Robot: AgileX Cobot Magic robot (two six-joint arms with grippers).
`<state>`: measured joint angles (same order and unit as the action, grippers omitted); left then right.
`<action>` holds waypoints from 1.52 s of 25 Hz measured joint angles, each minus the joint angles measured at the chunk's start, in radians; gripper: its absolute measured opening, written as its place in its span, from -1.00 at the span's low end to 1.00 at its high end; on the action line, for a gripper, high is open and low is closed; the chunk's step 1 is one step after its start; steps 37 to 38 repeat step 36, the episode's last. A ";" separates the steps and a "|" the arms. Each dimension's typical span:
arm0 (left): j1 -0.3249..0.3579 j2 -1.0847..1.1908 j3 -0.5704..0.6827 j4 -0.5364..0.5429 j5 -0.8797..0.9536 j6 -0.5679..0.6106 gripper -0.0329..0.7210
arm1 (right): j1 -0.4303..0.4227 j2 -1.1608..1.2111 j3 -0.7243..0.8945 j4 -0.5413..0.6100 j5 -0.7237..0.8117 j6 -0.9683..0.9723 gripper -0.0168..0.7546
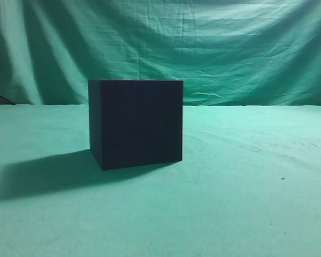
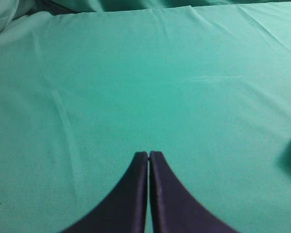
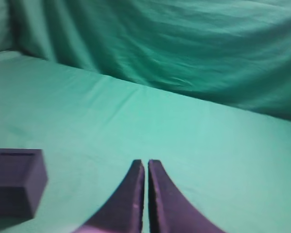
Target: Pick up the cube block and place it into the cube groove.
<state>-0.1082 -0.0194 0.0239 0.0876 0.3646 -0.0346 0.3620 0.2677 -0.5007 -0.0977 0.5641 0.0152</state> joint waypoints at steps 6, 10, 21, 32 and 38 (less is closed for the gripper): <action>0.000 0.000 0.000 0.000 0.000 0.000 -0.91 | -0.202 -0.147 0.245 0.060 -0.111 0.000 -0.96; 0.000 0.000 0.000 0.000 0.000 0.000 -0.91 | -0.305 -0.236 0.381 0.095 -0.136 0.000 -0.96; 0.000 0.000 0.000 0.000 0.000 0.000 -0.91 | -0.360 -0.278 0.528 0.148 -0.170 0.000 -0.96; 0.000 0.000 0.000 0.000 0.000 0.000 -0.91 | -0.360 -0.278 0.528 0.151 -0.170 0.000 -0.96; 0.000 0.000 0.000 0.000 0.000 0.000 -0.91 | -0.360 -0.278 0.528 0.151 -0.170 0.000 -0.96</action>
